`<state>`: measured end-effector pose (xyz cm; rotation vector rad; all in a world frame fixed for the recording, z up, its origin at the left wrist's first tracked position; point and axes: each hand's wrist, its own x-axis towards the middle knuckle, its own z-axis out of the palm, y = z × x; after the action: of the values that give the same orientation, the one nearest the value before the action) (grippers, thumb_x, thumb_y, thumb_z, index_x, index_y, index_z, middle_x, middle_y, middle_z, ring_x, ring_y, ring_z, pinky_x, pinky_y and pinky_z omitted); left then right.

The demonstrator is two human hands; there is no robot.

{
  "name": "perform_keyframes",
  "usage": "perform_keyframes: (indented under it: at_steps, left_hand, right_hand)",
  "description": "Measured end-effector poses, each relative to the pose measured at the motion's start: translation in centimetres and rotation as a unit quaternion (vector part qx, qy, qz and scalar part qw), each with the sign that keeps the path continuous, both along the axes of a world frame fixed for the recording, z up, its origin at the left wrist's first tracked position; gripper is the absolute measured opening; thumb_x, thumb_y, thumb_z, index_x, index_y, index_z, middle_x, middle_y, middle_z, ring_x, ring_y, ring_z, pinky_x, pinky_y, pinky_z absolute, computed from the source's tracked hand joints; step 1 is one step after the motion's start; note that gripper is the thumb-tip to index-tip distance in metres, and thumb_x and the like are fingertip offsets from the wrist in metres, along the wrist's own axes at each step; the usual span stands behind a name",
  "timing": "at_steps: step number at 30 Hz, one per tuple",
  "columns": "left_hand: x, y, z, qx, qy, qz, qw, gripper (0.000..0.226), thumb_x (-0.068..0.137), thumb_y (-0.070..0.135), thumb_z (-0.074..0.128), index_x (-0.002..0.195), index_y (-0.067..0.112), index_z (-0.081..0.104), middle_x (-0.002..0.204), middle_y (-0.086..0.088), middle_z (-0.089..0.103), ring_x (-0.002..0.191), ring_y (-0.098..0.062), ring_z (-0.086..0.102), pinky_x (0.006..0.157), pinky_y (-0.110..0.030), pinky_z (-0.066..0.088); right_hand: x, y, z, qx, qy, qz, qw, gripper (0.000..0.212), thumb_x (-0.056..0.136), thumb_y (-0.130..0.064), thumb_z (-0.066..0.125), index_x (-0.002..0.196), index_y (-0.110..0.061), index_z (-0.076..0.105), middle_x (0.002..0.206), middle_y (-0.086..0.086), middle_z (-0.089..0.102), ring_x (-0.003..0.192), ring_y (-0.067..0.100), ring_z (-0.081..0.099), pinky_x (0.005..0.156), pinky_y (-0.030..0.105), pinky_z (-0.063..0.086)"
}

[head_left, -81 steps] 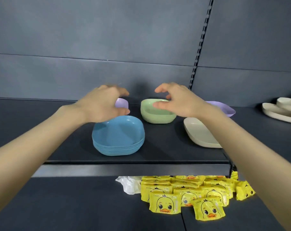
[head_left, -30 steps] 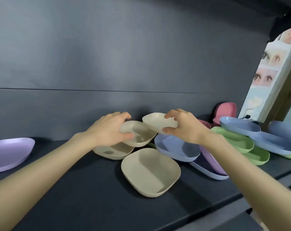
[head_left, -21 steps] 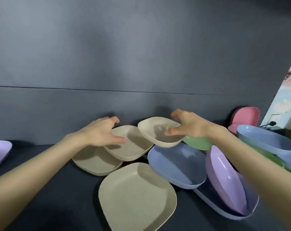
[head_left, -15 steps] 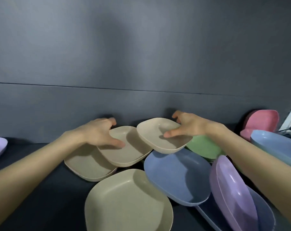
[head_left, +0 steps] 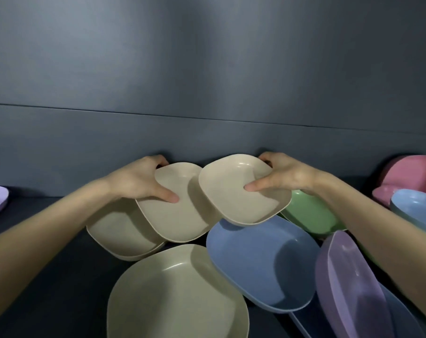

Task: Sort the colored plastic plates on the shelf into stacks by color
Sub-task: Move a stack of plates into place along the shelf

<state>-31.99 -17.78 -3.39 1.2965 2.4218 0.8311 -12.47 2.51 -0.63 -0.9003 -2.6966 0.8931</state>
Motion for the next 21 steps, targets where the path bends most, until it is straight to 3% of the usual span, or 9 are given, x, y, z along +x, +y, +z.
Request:
perform_keyframes:
  at_steps: [4, 10, 14, 18, 21]
  left_hand:
    - [0.6, -0.9, 1.0, 0.063, -0.092, 0.029, 0.993, 0.043, 0.062, 0.015, 0.085, 0.099, 0.015, 0.062, 0.088, 0.002, 0.071, 0.078, -0.014, 0.068, 0.061, -0.025, 0.052]
    - [1.8, -4.3, 2.2, 0.174, -0.178, 0.075, 0.966, 0.021, 0.071, 0.009, 0.079, 0.089, 0.016, 0.07, 0.079, 0.003, 0.074, 0.063, -0.01, 0.07, 0.053, -0.023, 0.057]
    - [3.0, -8.0, 2.6, 0.287, -0.217, 0.127, 0.924, 0.025, 0.079, 0.009, 0.073, 0.102, 0.017, 0.067, 0.092, -0.004, 0.073, 0.079, -0.02, 0.069, 0.069, -0.032, 0.057]
    - [3.6, -13.6, 3.1, 0.378, -0.241, 0.144, 0.882, 0.026, 0.081, 0.005, 0.069, 0.104, 0.017, 0.066, 0.088, -0.001, 0.071, 0.074, -0.017, 0.067, 0.063, -0.027, 0.055]
    - [3.7, -18.6, 3.3, 0.397, -0.233, 0.15, 0.875, 0.027, 0.081, 0.005, 0.069, 0.106, 0.012, 0.065, 0.084, -0.004, 0.067, 0.062, -0.01, 0.064, 0.052, -0.019, 0.049]
  right_hand:
    - [0.7, -0.5, 1.2, -0.084, 0.08, 0.0, 0.993, 0.053, 0.068, -0.018, 0.083, 0.115, -0.02, 0.059, 0.102, -0.004, 0.069, 0.09, 0.012, 0.066, 0.07, 0.023, 0.052]
    - [1.4, -3.2, 2.9, -0.115, 0.155, -0.004, 0.981, 0.034, 0.072, -0.016, 0.079, 0.103, -0.02, 0.065, 0.09, -0.006, 0.072, 0.077, 0.008, 0.068, 0.054, 0.019, 0.052]
    - [1.9, -7.2, 4.1, -0.11, 0.218, -0.004, 0.97, 0.028, 0.073, -0.017, 0.079, 0.097, -0.023, 0.065, 0.087, -0.006, 0.071, 0.07, 0.007, 0.067, 0.047, 0.019, 0.051]
    - [2.0, -12.8, 5.3, -0.089, 0.267, 0.005, 0.96, 0.028, 0.074, -0.017, 0.078, 0.098, -0.022, 0.064, 0.089, -0.006, 0.069, 0.075, 0.01, 0.067, 0.055, 0.025, 0.052]
    - [1.6, -17.8, 5.6, -0.077, 0.301, 0.013, 0.95, 0.03, 0.073, -0.017, 0.079, 0.098, -0.023, 0.063, 0.089, -0.009, 0.069, 0.077, 0.008, 0.066, 0.06, 0.026, 0.052]
